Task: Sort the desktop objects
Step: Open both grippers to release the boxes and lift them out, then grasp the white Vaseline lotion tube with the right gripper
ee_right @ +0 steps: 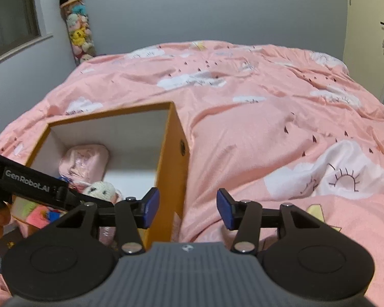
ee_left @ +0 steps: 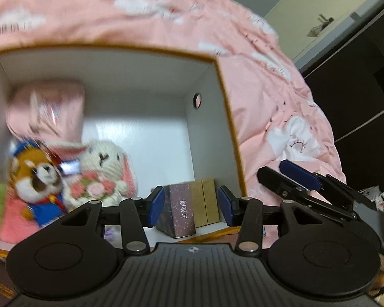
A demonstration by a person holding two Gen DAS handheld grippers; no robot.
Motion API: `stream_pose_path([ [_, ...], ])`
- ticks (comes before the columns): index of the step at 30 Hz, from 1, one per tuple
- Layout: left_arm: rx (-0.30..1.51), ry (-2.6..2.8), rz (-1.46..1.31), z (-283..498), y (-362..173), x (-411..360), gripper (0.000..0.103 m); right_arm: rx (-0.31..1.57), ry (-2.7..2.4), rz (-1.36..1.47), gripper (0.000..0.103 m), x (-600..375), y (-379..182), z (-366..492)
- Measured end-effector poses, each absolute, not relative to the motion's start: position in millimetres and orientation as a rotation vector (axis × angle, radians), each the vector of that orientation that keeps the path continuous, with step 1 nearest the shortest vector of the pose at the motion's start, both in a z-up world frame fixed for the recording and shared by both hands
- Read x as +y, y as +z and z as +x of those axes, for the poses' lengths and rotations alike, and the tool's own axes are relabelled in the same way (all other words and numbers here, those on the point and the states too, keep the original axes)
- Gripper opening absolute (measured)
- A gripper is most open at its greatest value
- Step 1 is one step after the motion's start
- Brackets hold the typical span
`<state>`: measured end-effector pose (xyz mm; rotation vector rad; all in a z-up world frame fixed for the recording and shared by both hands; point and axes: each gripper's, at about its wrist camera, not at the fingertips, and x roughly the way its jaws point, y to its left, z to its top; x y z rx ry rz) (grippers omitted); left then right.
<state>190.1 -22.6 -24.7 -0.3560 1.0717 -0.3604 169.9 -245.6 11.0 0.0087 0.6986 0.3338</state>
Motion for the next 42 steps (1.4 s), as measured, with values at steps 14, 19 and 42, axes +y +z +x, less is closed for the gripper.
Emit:
stream_pose_path([
  [14, 0.900, -0.137, -0.229, 100.9, 24.1, 38.9, 0.052, 0.640, 0.701, 0.059, 0.044, -202.5, 34.8, 120.0],
  [19, 1.016, 0.014, -0.256, 77.7, -0.9, 69.1, 0.052, 0.746, 0.818, -0.010, 0.043, -170.0, 15.5, 111.1],
  [42, 1.291, 0.204, -0.303, 35.2, -93.6, 103.9, 0.064, 0.918, 1.167, -0.513, 0.049, -58.3, -51.5, 66.0],
])
